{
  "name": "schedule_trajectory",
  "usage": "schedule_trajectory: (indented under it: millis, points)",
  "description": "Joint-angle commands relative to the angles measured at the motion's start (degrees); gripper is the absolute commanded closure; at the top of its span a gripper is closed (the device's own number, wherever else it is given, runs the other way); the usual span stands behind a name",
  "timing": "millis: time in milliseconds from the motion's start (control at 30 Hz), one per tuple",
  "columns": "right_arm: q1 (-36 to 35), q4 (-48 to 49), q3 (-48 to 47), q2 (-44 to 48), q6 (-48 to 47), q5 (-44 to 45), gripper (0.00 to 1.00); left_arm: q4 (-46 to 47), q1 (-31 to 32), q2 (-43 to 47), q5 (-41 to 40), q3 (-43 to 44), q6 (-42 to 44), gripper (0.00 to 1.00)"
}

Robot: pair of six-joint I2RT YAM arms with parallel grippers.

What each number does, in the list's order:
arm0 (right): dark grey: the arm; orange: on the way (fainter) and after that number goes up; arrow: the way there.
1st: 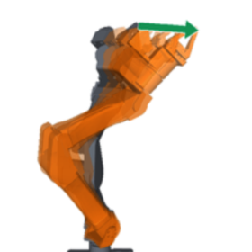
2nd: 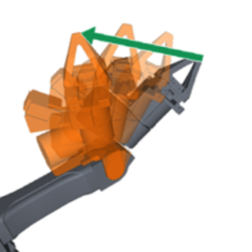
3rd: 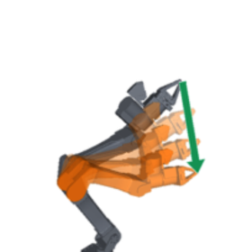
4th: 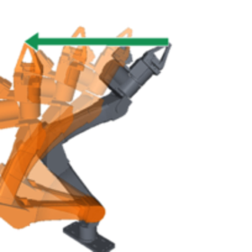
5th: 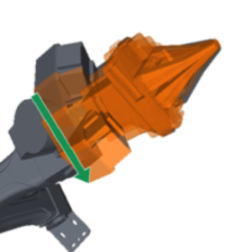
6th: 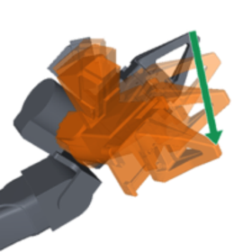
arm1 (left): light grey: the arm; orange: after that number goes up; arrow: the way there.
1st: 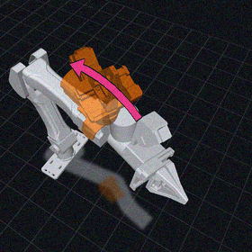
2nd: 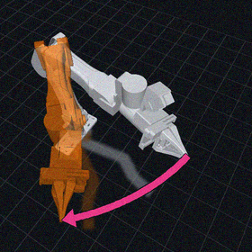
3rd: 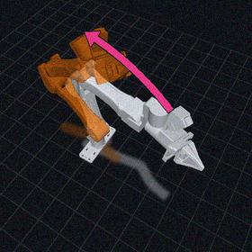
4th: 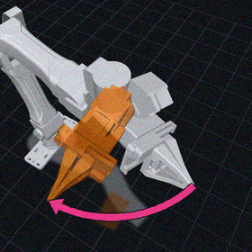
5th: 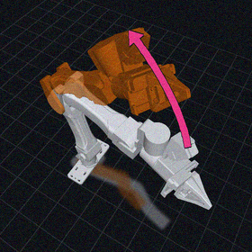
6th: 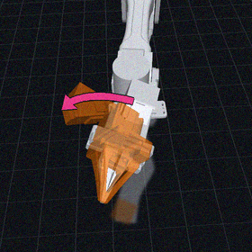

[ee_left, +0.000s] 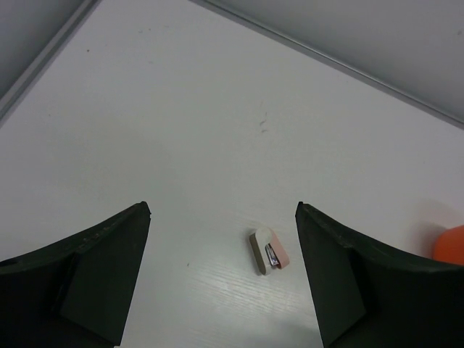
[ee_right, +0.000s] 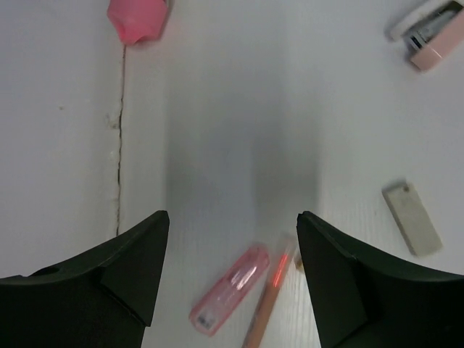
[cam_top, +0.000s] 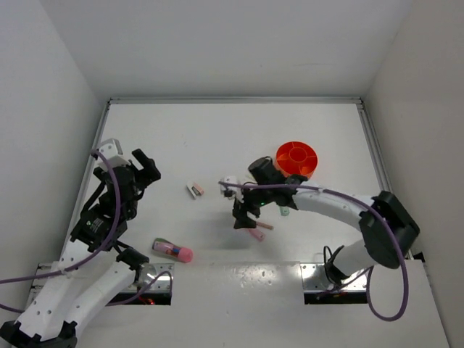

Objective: Sort the stationery into containers
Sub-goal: Pick up the stationery from the corner of the board.

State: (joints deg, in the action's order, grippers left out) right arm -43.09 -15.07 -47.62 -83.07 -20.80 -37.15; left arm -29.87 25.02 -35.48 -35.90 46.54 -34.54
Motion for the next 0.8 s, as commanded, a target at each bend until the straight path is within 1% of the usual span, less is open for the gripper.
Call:
schedule_trajectory:
  millis: [0, 67, 100, 167, 267, 400, 500, 567, 600, 767]
  points:
    - [-7.8, 12.2, -3.8, -3.8, 3.4, 9.3, 0.28, 2.3, -1.1, -0.1, -3.1, -1.3, 0.4, 0.13]
    - [-10.6, 17.2, -4.3, -8.0, 5.8, 12.4, 0.28, 2.3, -1.7, 1.2, -3.8, -1.3, 0.4, 0.13]
    - [-12.7, 18.4, -4.3, -9.0, 7.5, 13.1, 0.28, 2.3, -1.7, 1.7, -4.9, -1.3, -0.3, 0.13]
    - [-14.7, 20.8, -5.6, -11.9, 9.3, 14.4, 0.28, 2.3, -2.2, 2.8, -5.8, -1.3, -0.3, 0.13]
    - [-18.0, 22.0, -6.4, -14.4, 12.4, 14.4, 0.25, 2.3, -2.3, 5.2, -8.0, -1.3, -1.5, 0.13]
    - [-21.2, 25.0, -5.9, -16.9, 15.2, 15.2, 0.25, 2.3, -2.3, 7.8, -10.3, -1.9, -2.1, 0.13]
    - [-22.4, 25.5, -6.4, -19.1, 16.9, 16.7, 0.25, 2.3, -2.3, 8.4, -10.3, -2.4, -2.1, 0.13]
    - [-22.4, 25.5, -8.5, -20.4, 19.0, 16.7, 0.25, 2.3, -2.3, 8.4, -10.9, -2.4, -2.1, 0.13]
    - [-23.0, 24.1, -10.4, -21.8, 20.3, 17.2, 0.25, 2.3, -2.3, 8.4, -10.9, -2.4, -2.1, 0.13]
    - [-24.1, 21.2, -14.0, -23.8, 25.6, 14.4, 0.25, 2.3, -2.3, 9.6, -10.9, -2.4, -2.1, 0.13]
